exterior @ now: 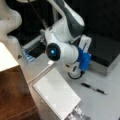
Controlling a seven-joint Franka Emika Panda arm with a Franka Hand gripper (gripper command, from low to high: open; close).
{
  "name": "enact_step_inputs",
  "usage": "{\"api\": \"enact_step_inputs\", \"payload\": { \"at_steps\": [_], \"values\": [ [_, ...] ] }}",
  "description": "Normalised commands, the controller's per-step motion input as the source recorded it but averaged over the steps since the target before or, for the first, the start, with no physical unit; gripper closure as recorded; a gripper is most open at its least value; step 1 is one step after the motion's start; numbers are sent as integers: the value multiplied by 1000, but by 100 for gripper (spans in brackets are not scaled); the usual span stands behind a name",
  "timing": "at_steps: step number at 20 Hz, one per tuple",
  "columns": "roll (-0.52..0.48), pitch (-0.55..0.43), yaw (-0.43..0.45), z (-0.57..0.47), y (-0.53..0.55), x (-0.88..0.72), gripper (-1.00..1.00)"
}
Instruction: Open the box. Pick up the pen. Place the pen in the box. Pick up the book. Place the book on the shelf.
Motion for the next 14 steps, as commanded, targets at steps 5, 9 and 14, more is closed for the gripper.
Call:
{"api": "enact_step_inputs", "payload": {
  "at_steps": [5, 9, 14],
  "values": [
    [94, 41, -75, -76, -63, 105, 100],
    [18, 71, -76, -13, -17, 120, 100],
    [-88, 90, -24, 197, 54, 162, 100]
  ]
}}
